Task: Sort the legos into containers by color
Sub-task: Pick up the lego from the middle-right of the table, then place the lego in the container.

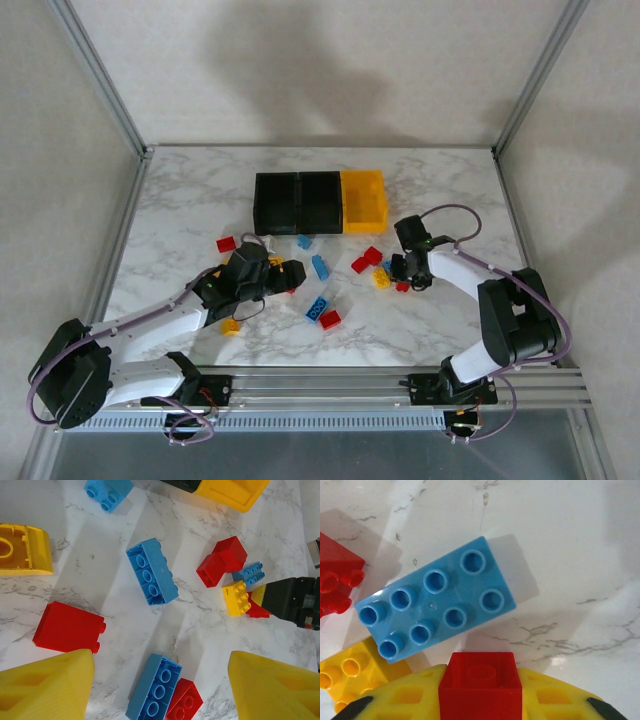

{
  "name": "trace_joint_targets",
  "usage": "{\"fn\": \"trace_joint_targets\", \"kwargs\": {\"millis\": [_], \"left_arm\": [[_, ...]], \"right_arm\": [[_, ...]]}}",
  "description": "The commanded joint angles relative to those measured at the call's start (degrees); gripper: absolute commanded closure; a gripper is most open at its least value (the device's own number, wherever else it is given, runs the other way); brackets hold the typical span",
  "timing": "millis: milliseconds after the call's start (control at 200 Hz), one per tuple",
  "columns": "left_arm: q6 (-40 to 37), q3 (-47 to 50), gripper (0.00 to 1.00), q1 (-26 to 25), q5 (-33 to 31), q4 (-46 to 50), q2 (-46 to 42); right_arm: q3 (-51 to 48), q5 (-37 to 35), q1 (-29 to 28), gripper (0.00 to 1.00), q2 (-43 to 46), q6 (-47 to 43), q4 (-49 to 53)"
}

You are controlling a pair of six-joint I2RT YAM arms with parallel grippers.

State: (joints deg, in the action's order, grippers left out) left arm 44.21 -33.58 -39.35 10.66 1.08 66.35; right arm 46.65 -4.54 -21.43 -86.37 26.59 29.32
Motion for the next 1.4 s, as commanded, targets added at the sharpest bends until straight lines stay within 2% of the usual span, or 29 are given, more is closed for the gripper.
{"fn": "trace_joint_targets", "kwargs": {"millis": [0, 130, 255, 471, 766, 1187, 1397], "left_arm": [[1.2, -0.4, 0.29, -0.7, -0.9, -1.1, -1.9], [1.7, -1.6, 0.29, -0.7, -1.9, -0.7, -2.6], [2.6, -4.1, 0.30, -0.6, -4.6, 1.0, -2.6], [5.0, -6.3, 0.30, -0.2, -7.8, 1.7, -3.6], [6.3, -6.6, 0.30, 0.4, -8.2, 2.4, -4.5], [6.6, -5.4, 0.30, 0.7, -8.3, 2.9, -5.6], [6.8, -4.9, 0.30, 0.8, -8.6, 3.2, -6.1]], "right_arm": [[3.6, -1.1, -0.5, 0.74, 3.7, 0.4, 4.2], [9.1, 1.0, -0.5, 0.74, 5.6, 0.3, 5.7], [17.1, 2.4, -1.1, 0.74, 2.6, -0.3, 5.8], [32.1, 2.1, -2.6, 0.74, -10.4, -2.0, 5.3], [47.4, 2.5, -2.7, 0.74, -27.0, -2.3, 5.3], [56.3, 1.0, -2.7, 0.71, -38.7, -0.4, 5.5], [57.0, 0.7, -2.7, 0.62, -39.1, 0.5, 5.4]]}}
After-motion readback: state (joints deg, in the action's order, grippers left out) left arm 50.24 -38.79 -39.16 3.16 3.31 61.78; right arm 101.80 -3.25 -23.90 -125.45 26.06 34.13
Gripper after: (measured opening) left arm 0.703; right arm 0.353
